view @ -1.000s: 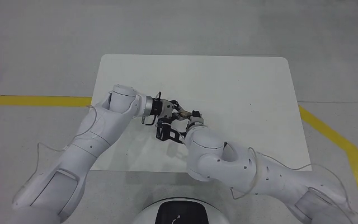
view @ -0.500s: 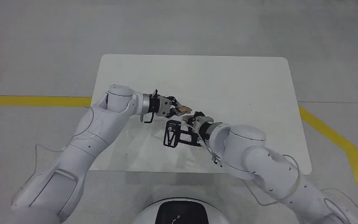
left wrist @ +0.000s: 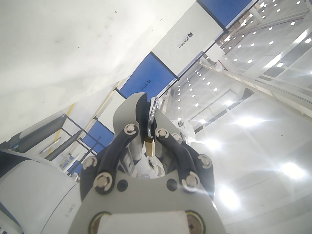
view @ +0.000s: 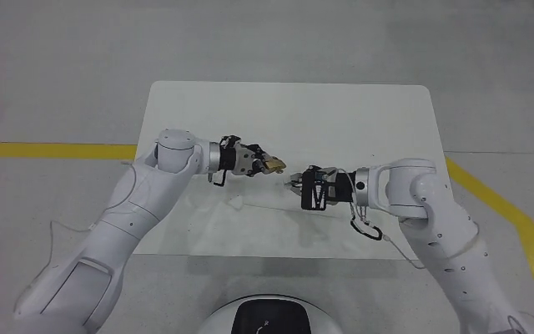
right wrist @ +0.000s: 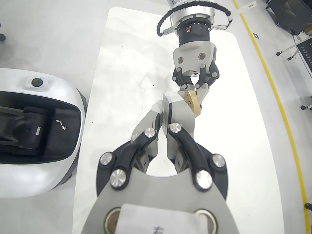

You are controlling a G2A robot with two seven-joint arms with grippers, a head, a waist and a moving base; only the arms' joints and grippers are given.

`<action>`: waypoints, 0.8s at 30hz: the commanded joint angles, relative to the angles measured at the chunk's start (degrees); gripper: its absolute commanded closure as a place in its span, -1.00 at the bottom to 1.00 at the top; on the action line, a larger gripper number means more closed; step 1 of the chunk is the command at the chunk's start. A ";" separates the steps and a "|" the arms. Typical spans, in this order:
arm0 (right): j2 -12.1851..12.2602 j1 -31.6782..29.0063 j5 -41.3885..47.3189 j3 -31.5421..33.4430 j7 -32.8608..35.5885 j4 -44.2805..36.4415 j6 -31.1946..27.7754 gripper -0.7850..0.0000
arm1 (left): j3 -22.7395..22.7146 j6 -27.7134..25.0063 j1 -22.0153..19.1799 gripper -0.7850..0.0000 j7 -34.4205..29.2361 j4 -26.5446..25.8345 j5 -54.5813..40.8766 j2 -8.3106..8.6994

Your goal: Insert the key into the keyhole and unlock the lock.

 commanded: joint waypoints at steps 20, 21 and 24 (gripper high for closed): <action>-1.84 11.05 7.77 -11.80 -5.55 17.03 1.01 1.00 | -0.92 -1.41 1.34 1.00 0.93 -2.64 2.64 0.50; -1.90 11.29 8.25 -11.95 -5.73 17.48 0.81 1.00 | -0.98 -1.46 1.40 1.00 1.05 -2.78 2.73 0.52; -2.05 11.85 9.21 -12.44 -5.92 18.73 0.44 1.00 | -1.18 -1.69 1.69 1.00 1.60 -3.15 2.83 0.55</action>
